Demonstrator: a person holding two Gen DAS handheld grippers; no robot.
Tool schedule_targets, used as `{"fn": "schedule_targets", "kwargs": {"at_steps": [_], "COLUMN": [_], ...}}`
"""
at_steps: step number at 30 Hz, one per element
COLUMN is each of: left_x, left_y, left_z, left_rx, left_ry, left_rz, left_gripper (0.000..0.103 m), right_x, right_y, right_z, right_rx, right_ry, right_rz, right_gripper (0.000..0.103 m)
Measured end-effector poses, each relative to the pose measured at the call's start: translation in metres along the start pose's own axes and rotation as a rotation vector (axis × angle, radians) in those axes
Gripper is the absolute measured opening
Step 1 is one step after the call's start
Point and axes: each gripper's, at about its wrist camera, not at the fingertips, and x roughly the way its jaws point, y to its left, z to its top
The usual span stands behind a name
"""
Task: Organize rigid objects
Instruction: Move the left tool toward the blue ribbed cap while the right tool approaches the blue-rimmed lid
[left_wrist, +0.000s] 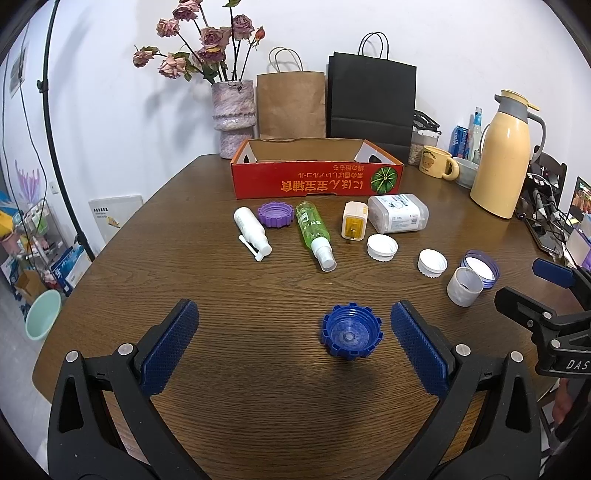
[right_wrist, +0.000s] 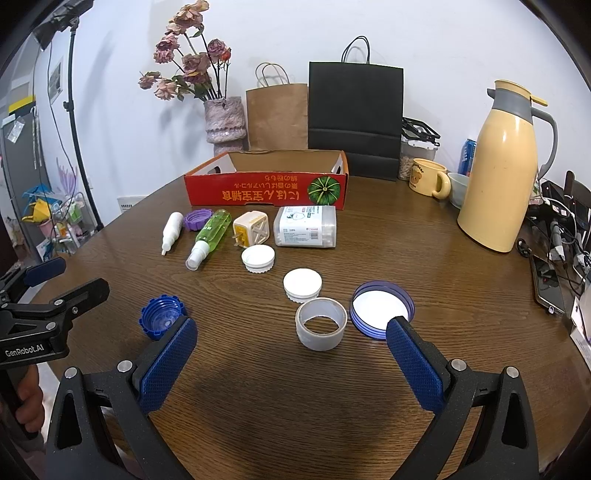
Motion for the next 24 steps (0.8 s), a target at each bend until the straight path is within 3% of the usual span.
{"fn": "schedule_targets", "kwargs": {"at_steps": [24], "left_x": [0.0046], "left_y": [-0.0082], "left_z": [-0.0049], "left_rx": [0.001], "left_ry": [0.018], "left_rz": [0.0], "left_gripper": [0.103], "right_x": [0.0066], "right_y": [-0.0005], "right_z": [-0.004], "right_rx": [-0.004], "right_ry": [0.018], "right_rz": [0.015], "right_gripper": [0.103]}}
